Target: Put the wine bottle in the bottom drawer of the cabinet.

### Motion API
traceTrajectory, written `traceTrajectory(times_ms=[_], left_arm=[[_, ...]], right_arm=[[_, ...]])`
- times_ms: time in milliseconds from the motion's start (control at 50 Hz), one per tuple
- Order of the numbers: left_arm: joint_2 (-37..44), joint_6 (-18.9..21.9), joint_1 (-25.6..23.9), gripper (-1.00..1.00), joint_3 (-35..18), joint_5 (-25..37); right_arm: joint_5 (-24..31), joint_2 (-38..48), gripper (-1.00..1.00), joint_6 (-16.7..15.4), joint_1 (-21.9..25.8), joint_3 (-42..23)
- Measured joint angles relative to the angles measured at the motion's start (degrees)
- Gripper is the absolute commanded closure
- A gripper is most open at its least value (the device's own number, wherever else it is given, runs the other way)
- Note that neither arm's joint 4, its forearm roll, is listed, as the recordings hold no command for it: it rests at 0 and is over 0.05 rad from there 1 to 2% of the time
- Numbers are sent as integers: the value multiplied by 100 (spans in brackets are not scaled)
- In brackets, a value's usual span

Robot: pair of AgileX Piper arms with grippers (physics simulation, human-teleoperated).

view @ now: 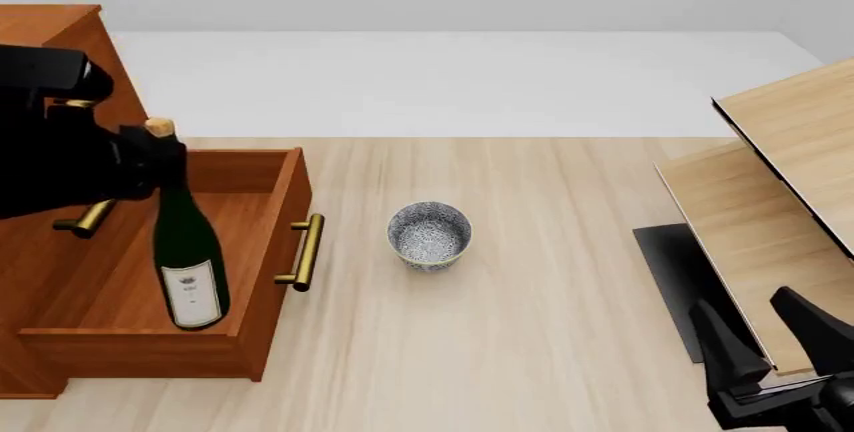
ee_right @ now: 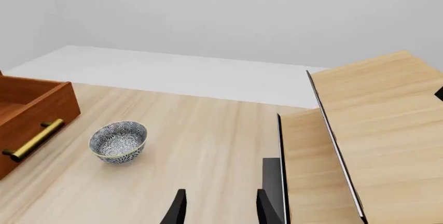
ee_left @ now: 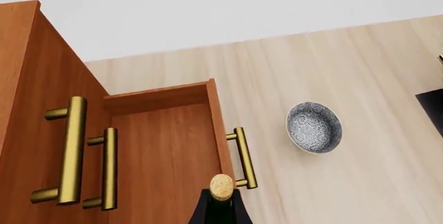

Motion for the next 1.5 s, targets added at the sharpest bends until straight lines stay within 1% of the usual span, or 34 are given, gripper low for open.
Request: traceTrajectory(times_ms=[460,680,840,1260,1500], left_arm=[[832,-99,149,100,-49,-717],[1169,-136,235,100,39,-1210],[1389,-137,267,100,61,-1450],[2051,-20,407,100,-16,-1830],[2391,71,454,100,-120,-1862]], right_arm=[[-22,28,-100,30,-19,0],[24,-15,-100,48,-31,0],[64,-53,-100,51,-34,0],[67,-46,-100,72,-48,0],[56,-30,-100,76,-51,0]])
